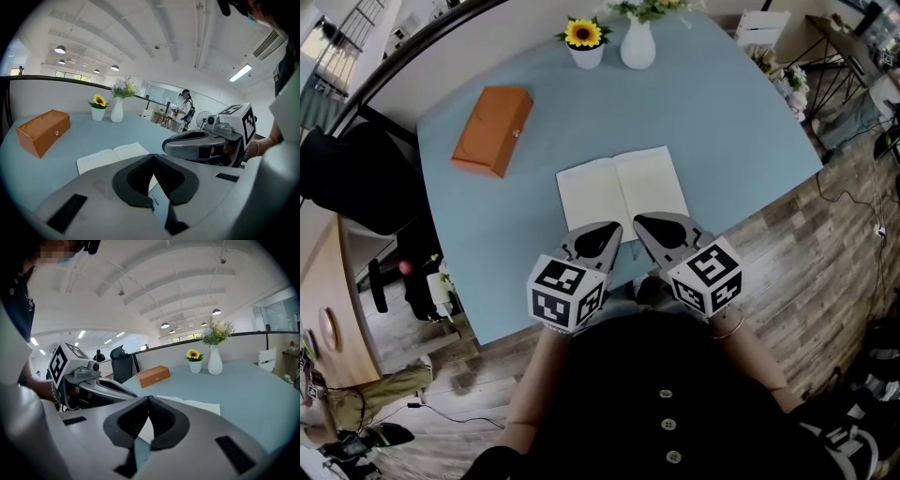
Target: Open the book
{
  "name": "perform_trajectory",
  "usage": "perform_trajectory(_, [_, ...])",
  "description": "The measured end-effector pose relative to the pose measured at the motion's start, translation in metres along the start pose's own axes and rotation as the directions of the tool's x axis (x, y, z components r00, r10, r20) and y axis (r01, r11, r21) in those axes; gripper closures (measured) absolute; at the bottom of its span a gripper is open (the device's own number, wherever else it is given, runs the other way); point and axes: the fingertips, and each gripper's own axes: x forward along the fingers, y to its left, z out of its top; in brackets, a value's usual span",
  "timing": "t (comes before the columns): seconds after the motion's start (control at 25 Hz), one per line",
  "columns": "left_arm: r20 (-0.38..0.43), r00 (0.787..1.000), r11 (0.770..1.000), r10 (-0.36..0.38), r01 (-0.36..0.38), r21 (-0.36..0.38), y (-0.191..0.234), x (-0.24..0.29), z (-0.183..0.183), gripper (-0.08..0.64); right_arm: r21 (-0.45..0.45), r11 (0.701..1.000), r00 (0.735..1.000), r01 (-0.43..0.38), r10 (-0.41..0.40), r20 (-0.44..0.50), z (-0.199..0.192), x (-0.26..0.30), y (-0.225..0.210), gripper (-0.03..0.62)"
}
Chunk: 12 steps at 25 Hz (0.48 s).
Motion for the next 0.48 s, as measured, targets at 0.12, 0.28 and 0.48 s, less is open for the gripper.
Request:
perform_trajectory(0.12, [-0.006, 1.0, 1.0, 0.002, -0.002, -0.003, 0.0005, -0.0002, -0.0021, 0.548, 0.004, 1.0, 1.0, 0.006, -0.006, -0.009, -0.0014, -0.0008, -0.0029, 0.588])
perform_trajectory(0.28, [-0.001, 1.0, 1.0, 0.005, -0.005, -0.007, 0.0012, -0.0006, -0.0016, 0.548, 0.007, 1.0, 1.0, 0.013, -0.013, -0.019, -0.0034, -0.001, -0.0048, 0.588])
perform_trajectory(0.48, [0.008, 1.0, 1.0, 0.007, -0.007, -0.004, 0.0004, -0.0003, 0.0014, 0.548, 0.008, 1.0, 1.0, 0.017, -0.017, -0.02, -0.0045, -0.0023, -0.0055, 0.588])
